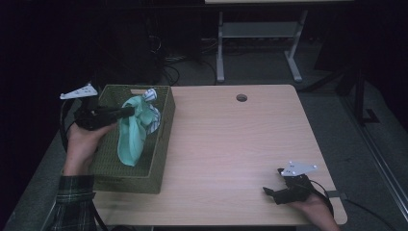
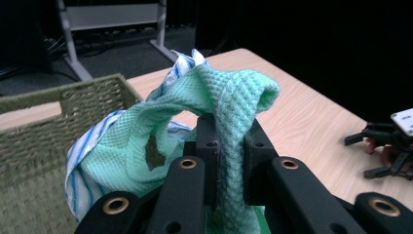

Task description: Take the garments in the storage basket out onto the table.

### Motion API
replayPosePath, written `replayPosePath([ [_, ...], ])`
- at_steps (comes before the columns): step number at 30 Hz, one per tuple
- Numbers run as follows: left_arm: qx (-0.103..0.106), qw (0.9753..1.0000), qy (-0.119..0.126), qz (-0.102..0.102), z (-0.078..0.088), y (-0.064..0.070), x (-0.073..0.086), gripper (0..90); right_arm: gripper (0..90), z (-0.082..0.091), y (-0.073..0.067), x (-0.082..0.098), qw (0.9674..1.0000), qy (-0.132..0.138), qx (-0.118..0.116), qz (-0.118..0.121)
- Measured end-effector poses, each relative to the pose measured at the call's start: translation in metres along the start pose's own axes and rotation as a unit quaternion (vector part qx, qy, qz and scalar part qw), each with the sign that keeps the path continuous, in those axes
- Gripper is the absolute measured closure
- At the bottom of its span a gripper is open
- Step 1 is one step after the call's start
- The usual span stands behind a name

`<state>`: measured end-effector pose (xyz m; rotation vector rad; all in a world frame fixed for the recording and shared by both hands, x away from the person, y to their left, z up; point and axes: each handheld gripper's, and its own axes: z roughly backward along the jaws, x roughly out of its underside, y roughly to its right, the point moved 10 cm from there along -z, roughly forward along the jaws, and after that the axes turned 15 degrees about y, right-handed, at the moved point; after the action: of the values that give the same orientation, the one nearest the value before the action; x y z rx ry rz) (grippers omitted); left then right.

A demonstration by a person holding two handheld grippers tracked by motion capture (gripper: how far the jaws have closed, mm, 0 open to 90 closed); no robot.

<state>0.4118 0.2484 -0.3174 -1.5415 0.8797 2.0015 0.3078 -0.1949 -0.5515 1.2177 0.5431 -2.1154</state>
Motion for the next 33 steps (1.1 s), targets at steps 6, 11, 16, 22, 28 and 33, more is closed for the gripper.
replayPosePath([
  [6,0.009,0.9999,0.002,-0.007,0.0,0.008,-0.01,80.7,9.1,0.0,0.0,0.0,1.0,0.0,0.0,0.0],
  [11,0.021,0.9997,0.006,-0.008,-0.002,0.016,-0.018,80.7,9.1,0.0,0.0,0.0,1.0,0.0,0.0,0.0],
  [16,0.03,0.9994,0.008,-0.014,-0.008,0.026,-0.026,80.7,9.0,0.0,0.0,0.0,1.0,0.0,0.0,0.0],
  [22,0.038,0.999,0.005,-0.025,-0.015,0.04,-0.034,80.7,9.0,0.0,0.0,0.0,1.0,0.0,-0.001,-0.001],
  [28,0.053,0.998,0.013,-0.032,-0.024,0.056,-0.045,80.7,9.0,-0.001,0.001,0.0,1.0,0.0,-0.003,0.0],
  [33,0.07,0.9967,0.015,-0.037,-0.036,0.068,-0.05,80.7,9.0,-0.001,0.001,0.0,1.0,0.0,-0.003,0.0],
])
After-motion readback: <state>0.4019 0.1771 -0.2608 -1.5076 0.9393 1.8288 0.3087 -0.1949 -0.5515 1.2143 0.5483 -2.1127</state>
